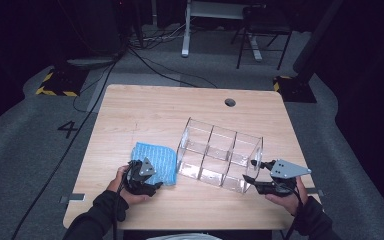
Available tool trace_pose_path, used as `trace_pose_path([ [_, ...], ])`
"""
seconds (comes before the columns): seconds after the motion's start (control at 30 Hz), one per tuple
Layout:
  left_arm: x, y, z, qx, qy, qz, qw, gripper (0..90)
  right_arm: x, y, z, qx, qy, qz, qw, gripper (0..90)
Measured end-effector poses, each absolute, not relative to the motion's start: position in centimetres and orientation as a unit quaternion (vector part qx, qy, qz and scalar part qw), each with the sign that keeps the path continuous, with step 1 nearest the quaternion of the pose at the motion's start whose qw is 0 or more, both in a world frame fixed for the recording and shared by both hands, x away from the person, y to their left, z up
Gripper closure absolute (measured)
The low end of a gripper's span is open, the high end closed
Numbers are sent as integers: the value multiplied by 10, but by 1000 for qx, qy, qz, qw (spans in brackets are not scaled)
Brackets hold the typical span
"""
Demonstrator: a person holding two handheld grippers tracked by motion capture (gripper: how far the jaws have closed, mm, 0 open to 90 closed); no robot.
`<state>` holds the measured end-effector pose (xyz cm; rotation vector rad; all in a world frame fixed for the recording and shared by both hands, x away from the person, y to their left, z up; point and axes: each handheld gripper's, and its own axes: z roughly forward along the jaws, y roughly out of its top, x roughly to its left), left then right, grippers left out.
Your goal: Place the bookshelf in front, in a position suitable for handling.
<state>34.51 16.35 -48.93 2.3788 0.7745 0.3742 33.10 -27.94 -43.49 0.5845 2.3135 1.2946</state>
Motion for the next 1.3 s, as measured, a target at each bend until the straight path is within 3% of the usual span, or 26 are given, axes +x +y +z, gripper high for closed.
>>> trace_pose_path([
  [0.07, 347, 164, -489, 897, 285, 148, 304, 509, 331, -281, -434, 210, 834, 466, 209, 405],
  [0.2, 352, 165, -490, 898, 276, 155, 306, 620, 331, -286, -433, 203, 835, 471, 199, 404],
  [0.83, 347, 161, -486, 902, 260, 133, 319, 739, 329, -287, -436, 196, 827, 496, 177, 457],
  [1.3, 305, 150, -439, 868, 204, 121, 435, 751, 328, -283, -436, 200, 828, 491, 183, 456],
])
